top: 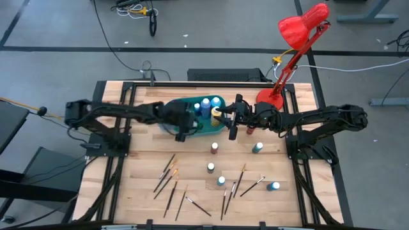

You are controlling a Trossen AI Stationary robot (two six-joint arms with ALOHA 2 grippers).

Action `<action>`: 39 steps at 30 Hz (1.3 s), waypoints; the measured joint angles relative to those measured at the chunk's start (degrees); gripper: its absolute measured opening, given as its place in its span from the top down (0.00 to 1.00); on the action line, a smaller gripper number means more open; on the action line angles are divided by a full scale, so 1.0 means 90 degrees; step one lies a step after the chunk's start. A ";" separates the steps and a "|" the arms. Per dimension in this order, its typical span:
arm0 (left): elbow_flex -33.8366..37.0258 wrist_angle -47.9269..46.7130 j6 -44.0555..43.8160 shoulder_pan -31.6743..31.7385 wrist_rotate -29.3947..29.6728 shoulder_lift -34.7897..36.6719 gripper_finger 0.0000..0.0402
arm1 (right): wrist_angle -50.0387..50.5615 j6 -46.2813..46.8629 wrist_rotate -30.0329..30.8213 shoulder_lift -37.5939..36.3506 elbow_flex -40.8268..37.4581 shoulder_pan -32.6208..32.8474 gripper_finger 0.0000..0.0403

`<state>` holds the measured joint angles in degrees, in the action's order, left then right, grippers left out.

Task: Pick & Place Paint Supplies
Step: Put the small green paint bottle into the green bin

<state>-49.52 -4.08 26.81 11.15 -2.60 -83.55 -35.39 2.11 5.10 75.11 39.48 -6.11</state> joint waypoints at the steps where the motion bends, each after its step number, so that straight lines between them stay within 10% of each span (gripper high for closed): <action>1: -0.0078 0.0060 0.0000 0.0121 -0.0075 -0.0186 0.67 | 0.0001 0.0002 0.0000 0.0000 0.0000 0.0000 0.59; 11: -0.0901 -0.0166 -0.0159 0.0893 -0.0148 -0.1384 0.66 | 0.0044 0.0002 0.0000 0.0000 0.0000 0.0000 0.59; 39: -0.0969 -0.0412 -0.0438 0.1205 0.0083 -0.1455 0.60 | 0.0079 -0.0206 0.0000 0.0000 0.0000 0.0000 0.59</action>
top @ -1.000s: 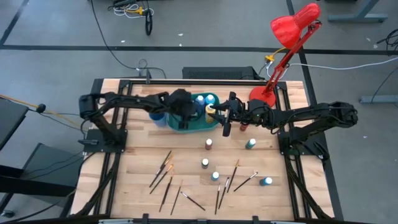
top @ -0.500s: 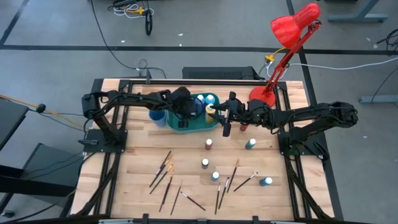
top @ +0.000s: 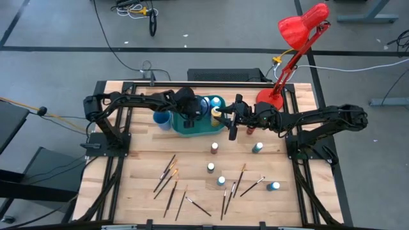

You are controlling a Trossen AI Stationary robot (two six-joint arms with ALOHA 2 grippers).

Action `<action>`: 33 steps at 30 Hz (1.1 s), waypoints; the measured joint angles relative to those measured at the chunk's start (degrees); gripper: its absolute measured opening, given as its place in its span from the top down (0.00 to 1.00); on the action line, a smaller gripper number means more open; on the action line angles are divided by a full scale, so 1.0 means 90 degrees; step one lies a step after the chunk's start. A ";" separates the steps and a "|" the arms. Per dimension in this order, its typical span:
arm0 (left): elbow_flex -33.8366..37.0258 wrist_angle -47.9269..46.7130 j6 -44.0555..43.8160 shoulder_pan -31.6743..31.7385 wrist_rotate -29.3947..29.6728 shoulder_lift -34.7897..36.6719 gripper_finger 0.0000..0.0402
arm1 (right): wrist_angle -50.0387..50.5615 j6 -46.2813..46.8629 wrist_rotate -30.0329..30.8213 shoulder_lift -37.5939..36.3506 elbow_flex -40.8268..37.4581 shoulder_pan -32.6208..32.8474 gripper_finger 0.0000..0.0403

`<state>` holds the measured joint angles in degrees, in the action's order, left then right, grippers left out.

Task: Pick & Place Paint Supplies
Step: Put the small green paint bottle into the green bin, then put the left small red paint bottle into the green bin

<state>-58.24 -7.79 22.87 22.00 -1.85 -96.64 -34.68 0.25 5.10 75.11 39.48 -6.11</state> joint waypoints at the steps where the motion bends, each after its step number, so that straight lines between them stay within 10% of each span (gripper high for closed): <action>1: 0.0000 0.0025 0.0007 0.0000 0.0058 0.0000 0.60 | -0.0002 0.0000 0.0000 0.0000 0.0000 0.0000 0.59; 33: 0.0002 -0.0004 -0.0148 -0.0975 0.2357 0.0667 0.60 | 0.0003 0.0007 0.0000 0.0000 0.0000 -0.0002 0.59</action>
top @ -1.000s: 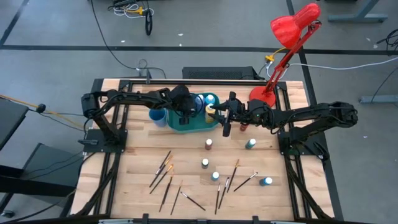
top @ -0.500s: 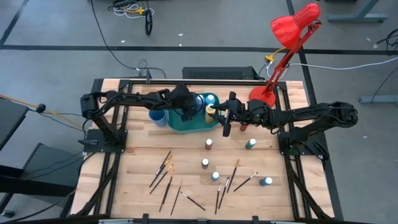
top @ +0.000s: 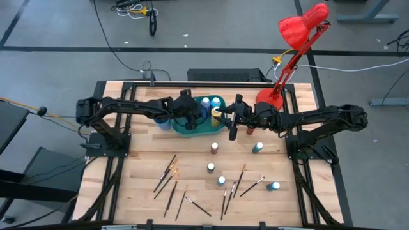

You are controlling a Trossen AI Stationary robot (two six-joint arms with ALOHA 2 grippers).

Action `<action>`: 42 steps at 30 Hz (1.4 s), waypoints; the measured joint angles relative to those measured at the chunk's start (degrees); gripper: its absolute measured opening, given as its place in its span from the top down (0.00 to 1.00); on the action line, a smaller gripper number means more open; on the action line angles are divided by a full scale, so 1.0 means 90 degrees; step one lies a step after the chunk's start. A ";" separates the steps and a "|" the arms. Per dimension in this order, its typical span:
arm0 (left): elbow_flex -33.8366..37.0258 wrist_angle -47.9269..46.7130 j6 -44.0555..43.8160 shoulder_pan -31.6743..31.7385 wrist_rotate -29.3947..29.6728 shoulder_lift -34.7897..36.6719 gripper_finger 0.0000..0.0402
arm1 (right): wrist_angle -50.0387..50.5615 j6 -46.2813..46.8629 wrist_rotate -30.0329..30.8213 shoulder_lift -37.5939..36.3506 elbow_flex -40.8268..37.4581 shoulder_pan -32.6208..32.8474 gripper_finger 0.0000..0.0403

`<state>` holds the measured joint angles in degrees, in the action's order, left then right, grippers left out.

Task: Pick & Place Paint Supplies
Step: Put the left small red paint bottle into the green bin

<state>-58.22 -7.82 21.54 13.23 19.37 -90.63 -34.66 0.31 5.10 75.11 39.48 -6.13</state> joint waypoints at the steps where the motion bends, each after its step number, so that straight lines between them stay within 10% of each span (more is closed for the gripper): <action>1: 0.0000 -0.0072 -0.0067 -0.0020 -0.0038 0.0048 0.60 | -0.0002 -0.0002 0.0000 0.0000 0.0000 0.0000 0.59; 19: 0.0002 -0.0819 -0.1323 -0.0423 -0.0900 0.0303 0.60 | 0.0350 -0.0192 -0.0953 0.0000 0.0000 -0.0002 0.59; 34: 0.0000 -0.2479 -0.2062 -0.1444 -0.0560 0.3064 0.60 | 0.0789 -0.0131 -0.2698 0.1203 0.0002 0.0129 0.59; 42: 0.0160 -0.2824 -0.2144 -0.1811 -0.0574 0.3669 0.60 | 0.1512 -0.0131 -0.2134 0.1838 0.0364 0.0418 0.59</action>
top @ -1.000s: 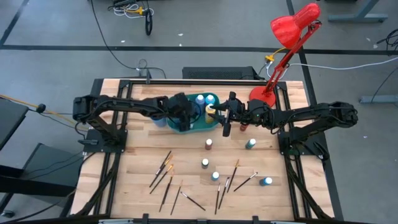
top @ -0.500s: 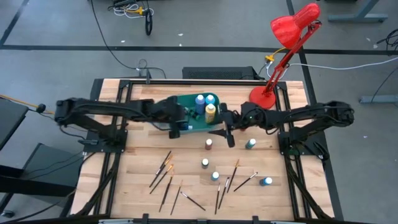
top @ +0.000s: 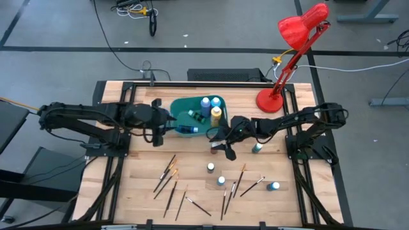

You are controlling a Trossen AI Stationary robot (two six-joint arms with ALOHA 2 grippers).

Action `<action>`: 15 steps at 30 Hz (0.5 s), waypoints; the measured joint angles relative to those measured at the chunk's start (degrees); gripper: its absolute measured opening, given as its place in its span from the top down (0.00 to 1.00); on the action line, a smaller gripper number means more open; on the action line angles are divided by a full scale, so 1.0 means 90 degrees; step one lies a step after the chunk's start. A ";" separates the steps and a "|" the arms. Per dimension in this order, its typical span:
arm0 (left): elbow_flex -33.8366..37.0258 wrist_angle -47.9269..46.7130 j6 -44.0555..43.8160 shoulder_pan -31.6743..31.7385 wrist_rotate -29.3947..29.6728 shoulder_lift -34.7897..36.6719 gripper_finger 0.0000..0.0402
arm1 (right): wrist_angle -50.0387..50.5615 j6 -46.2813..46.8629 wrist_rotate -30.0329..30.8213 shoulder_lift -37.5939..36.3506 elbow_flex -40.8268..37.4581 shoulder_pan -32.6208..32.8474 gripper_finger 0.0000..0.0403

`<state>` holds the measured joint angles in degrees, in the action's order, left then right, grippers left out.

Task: Pick & Place Paint Supplies
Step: Put the left small red paint bottle into the green bin

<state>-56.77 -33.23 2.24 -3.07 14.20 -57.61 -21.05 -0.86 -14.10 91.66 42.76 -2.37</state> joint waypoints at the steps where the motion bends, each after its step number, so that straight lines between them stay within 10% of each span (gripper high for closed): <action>1: 0.0044 0.0009 0.0021 -0.0033 0.0006 0.0006 0.60 | -0.0054 0.0029 -0.0010 0.0090 0.0041 0.0017 0.59; 15: 0.0892 0.0020 -0.0018 -0.0056 0.0019 0.0032 0.60 | -0.0058 -0.0377 0.0385 0.0250 0.0064 0.0277 0.59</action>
<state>-48.75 -33.06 2.08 -3.57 14.37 -57.32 -21.58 -4.26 -10.64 93.90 43.33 0.13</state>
